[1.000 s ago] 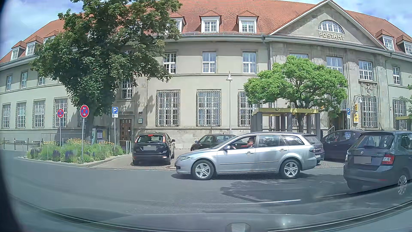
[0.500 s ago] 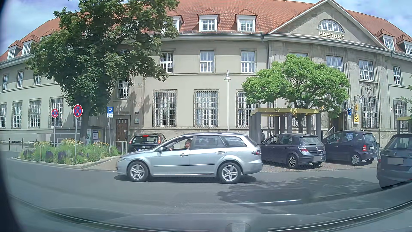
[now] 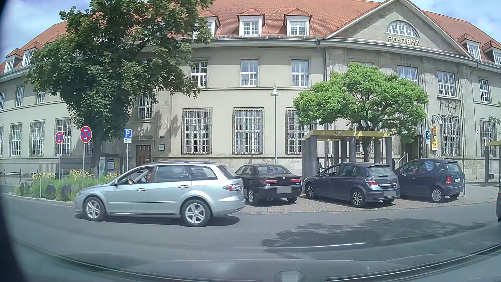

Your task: Follow the waypoints while adhering to traffic rules and regulations

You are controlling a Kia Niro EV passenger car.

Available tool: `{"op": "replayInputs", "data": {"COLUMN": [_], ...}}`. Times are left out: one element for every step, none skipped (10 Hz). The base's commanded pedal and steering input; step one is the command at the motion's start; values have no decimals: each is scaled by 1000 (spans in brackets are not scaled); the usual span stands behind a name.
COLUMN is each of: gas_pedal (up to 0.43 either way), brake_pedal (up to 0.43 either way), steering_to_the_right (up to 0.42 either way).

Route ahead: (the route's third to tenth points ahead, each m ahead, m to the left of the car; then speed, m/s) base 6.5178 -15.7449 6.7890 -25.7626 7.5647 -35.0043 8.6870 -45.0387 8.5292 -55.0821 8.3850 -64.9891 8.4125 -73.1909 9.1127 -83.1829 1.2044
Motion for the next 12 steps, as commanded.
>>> {"op": "replayInputs", "data": {"gas_pedal": [47, 47, 47, 20, 0, 0, 0, 0, 0, 0, 0, 0], "brake_pedal": [30, 30, 30, 30, 30, 37, 37, 55, 85, 98, 110, 122], "steering_to_the_right": [40, 43, 46, 51, 57, 71, 94, 119, 152, 177, 201, 222]}}
